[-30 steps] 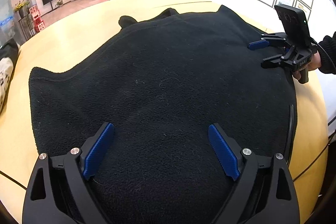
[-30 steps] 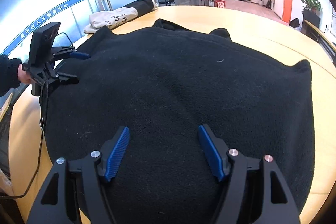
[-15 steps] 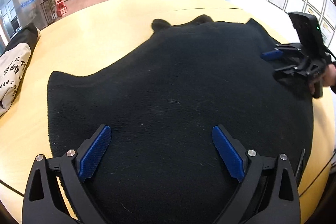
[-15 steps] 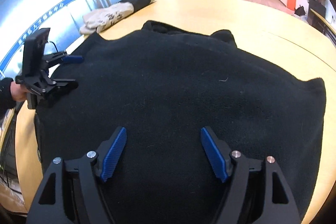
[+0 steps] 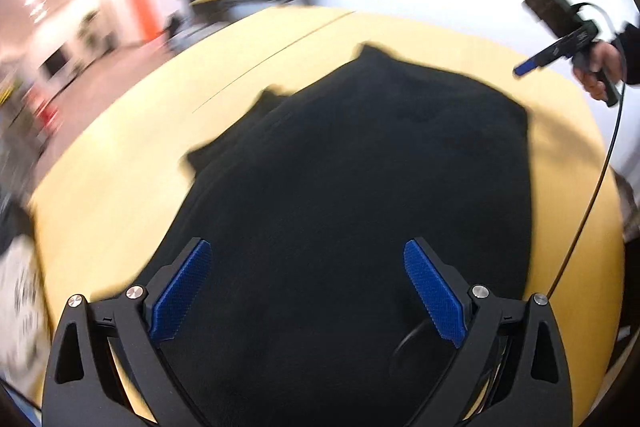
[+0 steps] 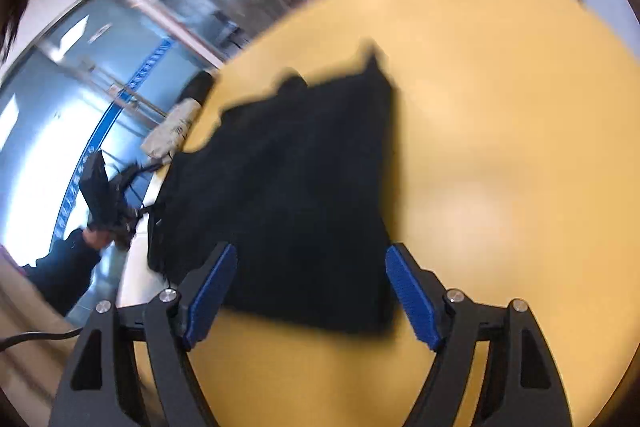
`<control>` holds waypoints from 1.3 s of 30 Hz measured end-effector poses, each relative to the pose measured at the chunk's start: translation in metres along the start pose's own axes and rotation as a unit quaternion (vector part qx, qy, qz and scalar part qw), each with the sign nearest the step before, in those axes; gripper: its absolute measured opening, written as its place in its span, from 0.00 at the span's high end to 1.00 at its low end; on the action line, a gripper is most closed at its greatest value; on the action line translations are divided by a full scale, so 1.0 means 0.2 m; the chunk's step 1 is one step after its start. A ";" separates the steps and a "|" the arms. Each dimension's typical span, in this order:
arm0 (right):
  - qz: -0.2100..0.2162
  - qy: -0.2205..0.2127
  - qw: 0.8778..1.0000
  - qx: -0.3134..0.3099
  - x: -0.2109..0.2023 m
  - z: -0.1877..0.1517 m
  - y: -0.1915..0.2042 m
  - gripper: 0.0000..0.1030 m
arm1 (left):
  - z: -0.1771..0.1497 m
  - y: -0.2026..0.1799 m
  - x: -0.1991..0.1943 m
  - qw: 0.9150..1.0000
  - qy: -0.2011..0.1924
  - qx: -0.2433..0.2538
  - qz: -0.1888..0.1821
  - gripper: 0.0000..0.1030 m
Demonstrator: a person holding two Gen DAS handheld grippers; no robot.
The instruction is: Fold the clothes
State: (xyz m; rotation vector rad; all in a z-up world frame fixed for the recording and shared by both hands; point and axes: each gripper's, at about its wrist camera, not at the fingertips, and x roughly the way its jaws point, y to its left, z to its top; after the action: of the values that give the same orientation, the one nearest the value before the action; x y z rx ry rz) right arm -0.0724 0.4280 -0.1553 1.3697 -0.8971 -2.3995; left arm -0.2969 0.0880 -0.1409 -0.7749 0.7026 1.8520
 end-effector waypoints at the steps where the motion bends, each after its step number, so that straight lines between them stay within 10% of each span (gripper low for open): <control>1: -0.007 0.018 1.000 0.014 0.00 -0.07 -0.04 0.21 | 0.02 0.00 0.04 1.000 0.003 0.013 -0.006 0.04; 14: -0.046 0.010 0.995 0.086 0.32 -0.12 -0.05 0.23 | 0.00 -0.10 0.40 0.992 0.066 0.065 -0.088 0.01; 19: -0.018 0.000 0.994 0.110 0.44 -0.07 -0.02 0.60 | 0.00 -0.11 0.42 0.992 0.069 0.057 -0.089 0.00; 23: 0.003 -0.020 0.989 0.148 0.48 -0.05 0.00 0.71 | 0.00 -0.12 0.42 0.992 0.069 0.051 -0.089 0.00; 30: 0.111 -0.114 0.980 0.117 0.30 0.12 0.20 0.76 | 0.02 -0.14 0.46 0.993 0.069 0.041 -0.087 0.00; 39: 0.243 -0.087 0.966 0.010 0.23 0.29 0.58 0.76 | 0.30 -0.37 0.62 0.995 0.056 0.027 -0.077 0.00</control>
State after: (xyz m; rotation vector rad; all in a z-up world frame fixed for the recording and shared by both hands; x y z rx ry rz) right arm -0.1568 0.3372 -0.0937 0.8247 -1.1478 -2.1467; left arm -0.2810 0.2281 -0.2085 -0.8786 0.7390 1.6541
